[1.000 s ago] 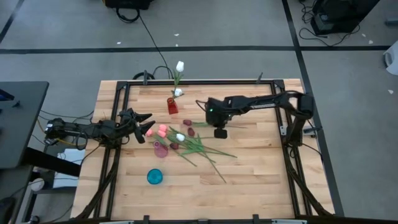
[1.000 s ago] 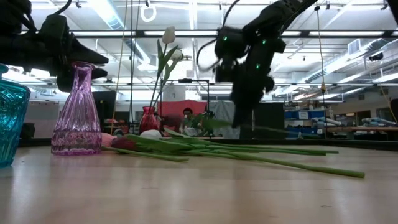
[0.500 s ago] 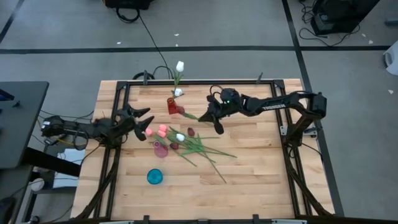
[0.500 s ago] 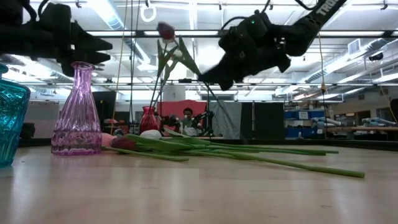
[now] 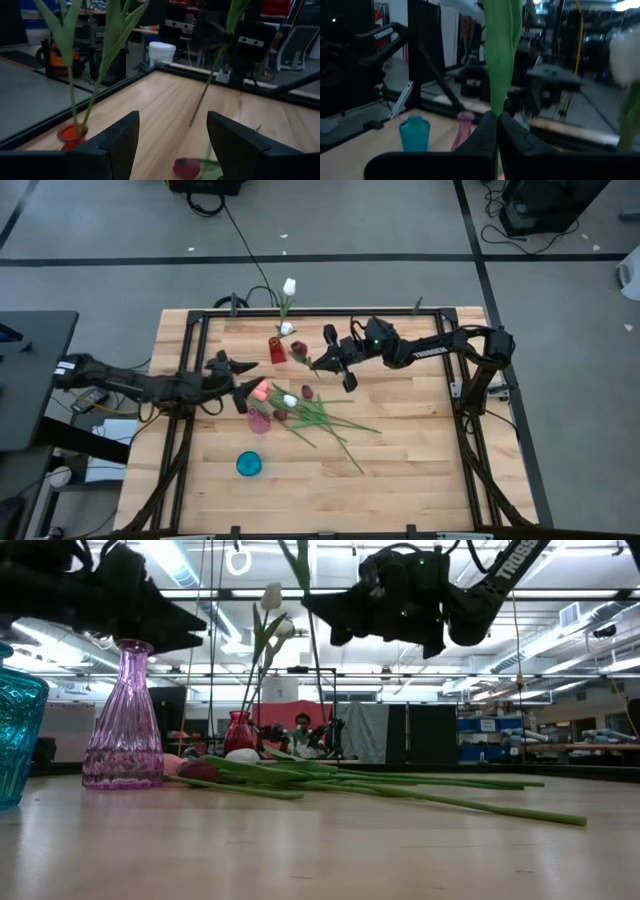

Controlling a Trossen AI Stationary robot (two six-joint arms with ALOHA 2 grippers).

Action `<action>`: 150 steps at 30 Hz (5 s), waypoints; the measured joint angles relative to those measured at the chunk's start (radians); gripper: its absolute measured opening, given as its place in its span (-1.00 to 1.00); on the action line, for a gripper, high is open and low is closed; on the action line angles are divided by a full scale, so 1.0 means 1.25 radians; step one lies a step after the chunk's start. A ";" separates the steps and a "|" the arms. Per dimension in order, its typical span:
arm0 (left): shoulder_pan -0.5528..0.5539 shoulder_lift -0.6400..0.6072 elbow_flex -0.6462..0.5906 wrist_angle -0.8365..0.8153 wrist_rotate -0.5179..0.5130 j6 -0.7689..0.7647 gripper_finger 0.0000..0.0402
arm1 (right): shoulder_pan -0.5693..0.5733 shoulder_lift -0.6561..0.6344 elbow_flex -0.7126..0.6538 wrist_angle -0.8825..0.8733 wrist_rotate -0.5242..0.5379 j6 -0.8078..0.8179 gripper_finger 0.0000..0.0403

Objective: Sort flowers into vase by color
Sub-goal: Put the top dark red tulip into the pink vase

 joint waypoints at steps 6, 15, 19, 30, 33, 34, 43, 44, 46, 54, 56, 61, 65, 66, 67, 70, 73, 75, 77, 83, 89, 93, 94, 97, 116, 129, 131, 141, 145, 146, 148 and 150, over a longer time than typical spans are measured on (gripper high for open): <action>-0.001 0.116 0.076 0.019 -0.006 -0.046 0.19 | 0.034 0.009 0.021 0.056 -0.017 -0.001 -0.92; -0.039 0.389 0.276 0.015 -0.010 -0.020 0.19 | 0.067 0.014 0.020 0.077 0.027 -0.019 -0.92; -0.042 0.477 0.338 0.013 -0.013 0.028 0.19 | 0.065 0.014 0.020 0.086 0.077 -0.017 -0.92; -0.033 0.511 0.371 0.039 -0.032 0.065 0.19 | 0.101 0.014 0.020 0.085 0.142 -0.020 -0.92; -0.025 0.529 0.371 0.083 -0.012 0.065 0.19 | 0.120 0.014 0.020 0.081 0.173 -0.055 -0.92; -0.021 0.538 0.371 0.094 -0.006 0.065 0.19 | 0.123 0.014 0.020 0.081 0.177 -0.058 -0.92; -0.001 0.581 0.370 0.164 -0.001 0.065 -0.08 | 0.117 0.014 0.020 0.056 0.203 -0.069 -0.92; 0.000 0.581 0.370 0.164 -0.001 0.065 -0.17 | 0.116 0.014 0.020 0.053 0.203 -0.070 -0.92; 0.000 0.582 0.370 0.167 -0.001 0.065 -0.36 | 0.116 0.014 0.020 0.046 0.206 -0.072 -0.92; 0.000 0.580 0.369 0.169 0.053 0.081 -0.93 | 0.114 0.012 0.020 0.017 0.206 -0.072 -0.81; 0.000 0.565 0.370 0.160 0.054 0.081 -0.93 | 0.108 0.012 0.020 0.000 0.197 -0.058 -0.71; -0.016 0.465 0.369 0.041 0.059 0.063 -0.94 | 0.051 -0.047 0.020 -0.131 0.105 -0.028 -0.46; -0.023 0.349 0.370 -0.088 0.115 0.020 -0.94 | -0.015 -0.116 0.020 -0.300 -0.034 -0.037 -0.36; -0.022 0.320 0.370 -0.121 0.133 0.003 -0.94 | -0.028 -0.124 0.019 -0.324 -0.062 -0.050 -0.34; -0.022 0.293 0.370 -0.152 0.150 -0.014 -0.94 | -0.039 -0.128 0.010 -0.331 -0.080 -0.055 -0.34; -0.023 0.225 0.371 -0.239 0.235 -0.043 -0.93 | -0.059 -0.125 -0.027 -0.343 -0.102 -0.054 -0.34; -0.023 0.157 0.371 -0.343 0.327 -0.040 -0.93 | -0.071 -0.125 -0.063 -0.340 -0.093 -0.048 -0.34; -0.023 0.110 0.377 -0.413 0.354 -0.027 -0.92 | -0.073 -0.125 -0.077 -0.339 -0.084 -0.049 -0.34; -0.022 0.069 0.384 -0.450 0.374 -0.024 -0.92 | -0.073 -0.125 -0.082 -0.334 -0.090 -0.050 -0.34; -0.023 -0.022 0.389 -0.507 0.392 -0.025 -0.93 | -0.072 -0.125 -0.082 -0.331 -0.075 -0.049 -0.34; -0.022 -0.059 0.389 -0.576 0.399 -0.041 -0.93 | -0.079 -0.125 -0.082 -0.330 -0.068 -0.055 -0.35; -0.022 -0.081 0.389 -0.609 0.399 -0.041 -0.93 | -0.078 -0.125 -0.082 -0.331 -0.068 -0.056 -0.35; -0.022 -0.087 0.389 -0.609 0.399 -0.041 -0.93 | -0.078 -0.125 -0.082 -0.332 -0.068 -0.056 -0.35; -0.022 -0.104 0.389 -0.599 0.400 -0.053 -0.93 | -0.077 -0.125 -0.082 -0.338 -0.069 -0.055 -0.35; -0.022 -0.043 0.388 -0.658 0.321 -0.023 -0.93 | -0.077 -0.125 -0.082 -0.368 -0.067 -0.069 -0.35; -0.023 0.052 0.388 -0.631 0.336 -0.049 -0.93 | -0.077 -0.125 -0.082 -0.383 -0.064 -0.072 -0.35; -0.023 0.052 0.388 -0.632 0.341 -0.066 -0.93 | -0.077 -0.125 -0.082 -0.385 -0.047 -0.072 -0.35; -0.023 0.052 0.388 -0.674 0.409 -0.179 -0.73 | -0.077 -0.125 -0.082 -0.414 -0.028 -0.078 -0.35; -0.023 0.052 0.388 -0.698 0.409 -0.190 -0.47 | -0.077 -0.125 -0.082 -0.417 -0.024 -0.078 -0.35; -0.023 0.052 0.388 -0.705 0.409 -0.190 -0.41 | -0.077 -0.125 -0.082 -0.417 -0.019 -0.078 -0.35; -0.023 0.051 0.388 -0.719 0.419 -0.190 -0.30 | -0.077 -0.125 -0.082 -0.417 -0.013 -0.078 -0.35; -0.023 0.050 0.388 -0.735 0.436 -0.194 -0.23 | -0.077 -0.125 -0.082 -0.417 -0.008 -0.078 -0.35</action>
